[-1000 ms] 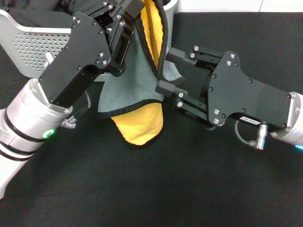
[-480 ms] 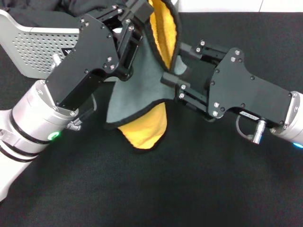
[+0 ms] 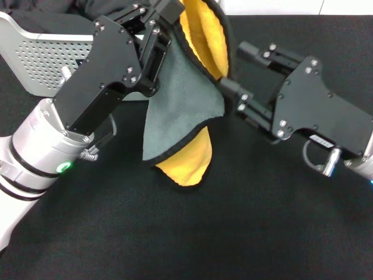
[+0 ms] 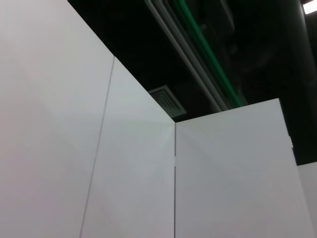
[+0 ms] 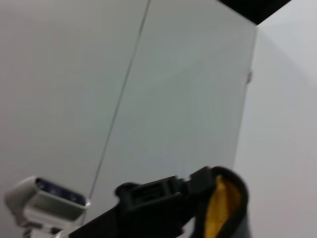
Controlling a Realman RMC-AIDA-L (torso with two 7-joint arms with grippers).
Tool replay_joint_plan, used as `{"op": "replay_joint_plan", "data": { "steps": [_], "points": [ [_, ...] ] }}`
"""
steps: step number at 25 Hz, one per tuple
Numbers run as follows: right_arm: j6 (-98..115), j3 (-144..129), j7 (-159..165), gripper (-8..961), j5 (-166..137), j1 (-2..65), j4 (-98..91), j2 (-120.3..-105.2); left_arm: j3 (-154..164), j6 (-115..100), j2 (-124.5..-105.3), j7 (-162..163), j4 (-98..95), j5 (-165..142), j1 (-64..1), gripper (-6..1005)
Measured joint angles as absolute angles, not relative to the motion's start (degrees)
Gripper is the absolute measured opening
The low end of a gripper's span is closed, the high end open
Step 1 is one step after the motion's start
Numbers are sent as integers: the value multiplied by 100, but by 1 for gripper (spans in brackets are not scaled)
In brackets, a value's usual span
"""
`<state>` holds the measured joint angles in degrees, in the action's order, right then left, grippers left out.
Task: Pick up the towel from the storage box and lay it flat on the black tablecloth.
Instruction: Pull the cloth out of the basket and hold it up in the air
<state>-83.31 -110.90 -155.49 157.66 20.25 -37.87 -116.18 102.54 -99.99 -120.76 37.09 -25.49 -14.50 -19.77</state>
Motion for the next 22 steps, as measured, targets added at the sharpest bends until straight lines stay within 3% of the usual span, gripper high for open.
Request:
{"op": "replay_joint_plan", "data": {
  "steps": [12, 18, 20, 22],
  "points": [
    [-8306, -10878, -15501, 455, 15936, 2004, -3675, -11611, 10257, -10004, -12067, 3709, -2498, -1440, -1961, 48],
    [-8290, -10852, -15501, 358, 15936, 2034, -3633, -11617, 10277, -10025, -12065, 3709, -2496, -1468, -1960, 48],
    [-8287, -10855, -15511, 173, 15936, 2044, -3633, -11618, 10324, -10032, -12061, 3709, -2496, -1472, -1961, 49],
    [-8284, -10853, -15508, 158, 15936, 2064, -3633, -11619, 10388, -10035, -12057, 3709, -2496, -1474, -1977, 49]
  ]
}}
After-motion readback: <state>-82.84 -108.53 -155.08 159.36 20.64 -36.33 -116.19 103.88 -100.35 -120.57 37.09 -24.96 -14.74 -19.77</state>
